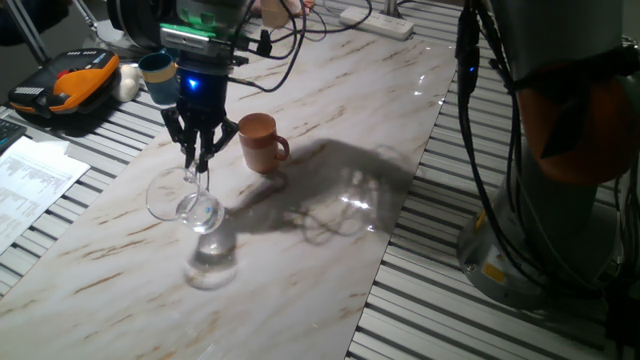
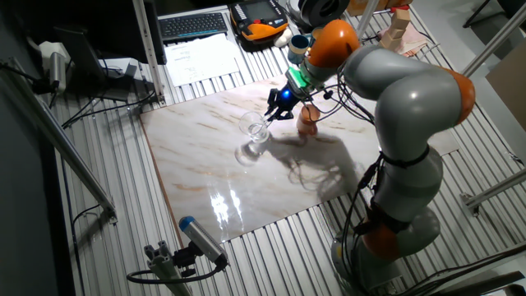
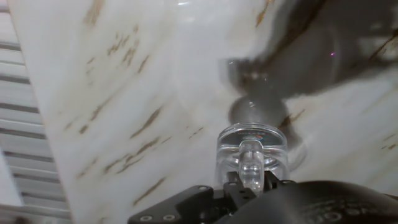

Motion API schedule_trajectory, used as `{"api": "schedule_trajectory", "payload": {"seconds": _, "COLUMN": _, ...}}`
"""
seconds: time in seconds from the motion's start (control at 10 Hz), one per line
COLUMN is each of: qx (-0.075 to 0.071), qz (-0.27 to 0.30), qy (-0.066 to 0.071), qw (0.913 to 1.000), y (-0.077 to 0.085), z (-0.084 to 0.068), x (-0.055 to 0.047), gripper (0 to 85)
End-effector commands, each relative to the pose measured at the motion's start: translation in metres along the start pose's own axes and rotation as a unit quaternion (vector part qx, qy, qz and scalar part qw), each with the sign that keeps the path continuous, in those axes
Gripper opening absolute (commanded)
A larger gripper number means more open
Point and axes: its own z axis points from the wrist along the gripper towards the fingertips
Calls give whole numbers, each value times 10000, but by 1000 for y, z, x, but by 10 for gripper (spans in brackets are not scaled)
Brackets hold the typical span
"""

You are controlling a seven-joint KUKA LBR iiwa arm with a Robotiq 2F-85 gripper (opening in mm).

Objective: Pour the water from one cup into another empty cup

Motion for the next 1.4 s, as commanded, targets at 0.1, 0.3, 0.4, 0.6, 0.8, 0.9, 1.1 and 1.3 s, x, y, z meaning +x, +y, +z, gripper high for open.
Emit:
{"api": "schedule_trajectory", "payload": {"seconds": 0.1, "qx": -293, "qz": 88, "qy": 138, "qw": 9994, "y": 1, "z": -12, "x": 1, "gripper": 0}}
{"api": "schedule_trajectory", "payload": {"seconds": 0.3, "qx": 13, "qz": -48, "qy": -155, "qw": 9999, "y": 0, "z": -17, "x": 2, "gripper": 0}}
{"api": "schedule_trajectory", "payload": {"seconds": 0.4, "qx": 9, "qz": -48, "qy": -207, "qw": 9998, "y": 0, "z": -19, "x": 3, "gripper": 0}}
{"api": "schedule_trajectory", "payload": {"seconds": 0.6, "qx": -92, "qz": -24, "qy": -264, "qw": 9996, "y": -4, "z": -25, "x": 8, "gripper": 0}}
{"api": "schedule_trajectory", "payload": {"seconds": 0.8, "qx": -175, "qz": -12, "qy": -355, "qw": 9992, "y": -9, "z": -32, "x": 13, "gripper": 0}}
{"api": "schedule_trajectory", "payload": {"seconds": 0.9, "qx": -192, "qz": 1, "qy": -410, "qw": 9990, "y": -9, "z": -33, "x": 16, "gripper": 0}}
{"api": "schedule_trajectory", "payload": {"seconds": 1.1, "qx": 4, "qz": -86, "qy": -706, "qw": 9975, "y": -11, "z": -36, "x": 16, "gripper": 0}}
{"api": "schedule_trajectory", "payload": {"seconds": 1.3, "qx": 109, "qz": -141, "qy": -982, "qw": 9950, "y": -13, "z": -43, "x": 22, "gripper": 0}}
